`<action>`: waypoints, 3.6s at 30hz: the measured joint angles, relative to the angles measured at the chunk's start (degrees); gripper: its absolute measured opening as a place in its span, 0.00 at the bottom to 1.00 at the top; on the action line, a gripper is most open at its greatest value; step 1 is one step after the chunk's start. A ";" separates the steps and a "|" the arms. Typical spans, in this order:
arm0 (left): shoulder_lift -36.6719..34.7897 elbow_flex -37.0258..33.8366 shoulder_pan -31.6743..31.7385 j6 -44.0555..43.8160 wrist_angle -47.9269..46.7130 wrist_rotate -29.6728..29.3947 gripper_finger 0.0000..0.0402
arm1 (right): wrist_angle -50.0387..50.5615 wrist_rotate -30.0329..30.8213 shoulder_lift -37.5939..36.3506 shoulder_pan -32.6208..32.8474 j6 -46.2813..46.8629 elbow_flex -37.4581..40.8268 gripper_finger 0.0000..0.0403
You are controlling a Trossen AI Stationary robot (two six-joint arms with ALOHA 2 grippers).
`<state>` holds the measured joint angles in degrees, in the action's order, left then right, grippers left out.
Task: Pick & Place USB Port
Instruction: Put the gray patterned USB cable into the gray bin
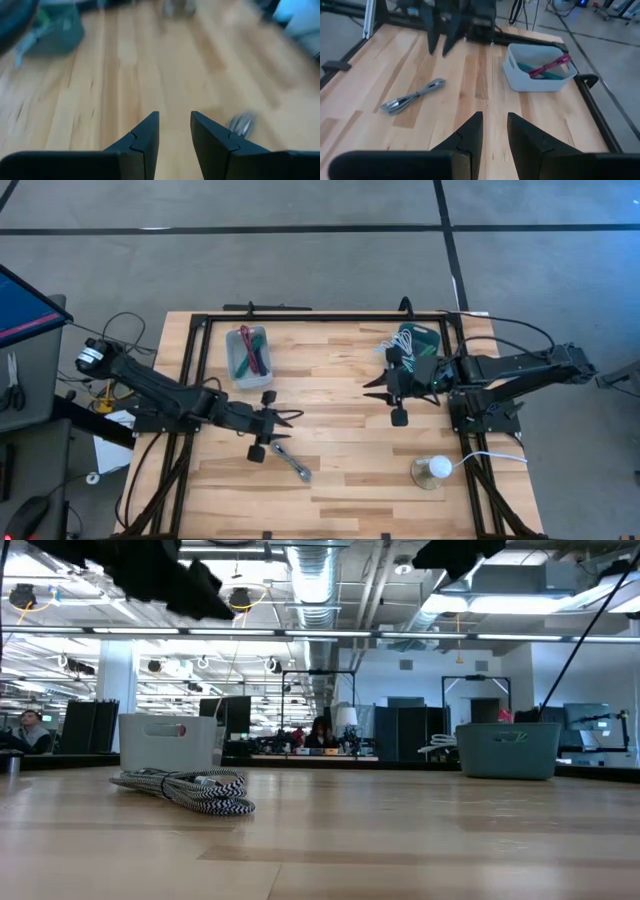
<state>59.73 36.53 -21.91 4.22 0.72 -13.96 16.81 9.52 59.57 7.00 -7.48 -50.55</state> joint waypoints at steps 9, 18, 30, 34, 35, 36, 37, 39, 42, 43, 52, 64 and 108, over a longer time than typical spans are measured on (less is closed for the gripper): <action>5.53 0.49 0.02 -0.62 -3.90 -0.46 0.28 | -3.73 0.02 0.37 -0.01 0.25 3.26 0.20; 8.89 2.33 -3.31 -0.08 -5.90 0.40 0.28 | -3.43 0.01 1.33 -0.82 0.47 3.30 0.20; 14.02 5.65 -5.05 -0.33 -12.15 0.63 0.28 | -4.57 0.00 4.32 -5.23 3.01 3.14 0.20; 15.35 5.65 -5.05 -0.41 -12.07 0.03 0.28 | -5.63 -0.01 6.17 -5.30 2.99 3.03 0.20; 15.68 5.65 -5.03 -0.41 -12.14 -0.25 0.28 | -5.12 0.01 6.55 -5.30 3.01 3.18 0.20; 15.99 5.65 -4.82 -0.41 -12.14 -0.46 0.28 | -4.71 -0.01 6.95 -5.35 2.98 3.37 0.20; 16.28 5.65 -4.71 -0.41 -12.24 -0.46 0.28 | -5.49 -0.04 7.63 -5.44 2.84 3.36 0.20; 16.77 5.65 -4.66 -0.62 -12.02 -0.65 0.28 | -5.81 -0.02 8.51 -5.59 2.81 3.19 0.20; 17.65 5.65 -4.72 -0.62 -11.86 0.32 0.28 | -6.57 -0.02 9.85 -6.05 2.83 3.22 0.20; 17.89 5.65 -4.71 -0.64 -11.77 1.50 0.28 | -6.42 -0.01 10.23 -6.19 2.83 3.25 0.20; 17.37 5.63 -4.69 -6.37 -10.97 6.38 0.28 | -7.09 -0.02 9.68 -7.91 2.89 3.24 0.20; 17.17 5.63 -4.70 -8.15 -8.14 7.59 0.28 | -7.27 -0.02 9.73 -7.93 2.59 3.24 0.20; 26.23 5.53 -3.60 -6.61 -7.45 6.54 0.14 | -7.23 -0.04 9.73 -7.88 2.57 3.24 0.20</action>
<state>85.97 42.05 -25.51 -2.39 -6.73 -7.43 9.58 9.47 69.30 -0.89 -4.91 -47.31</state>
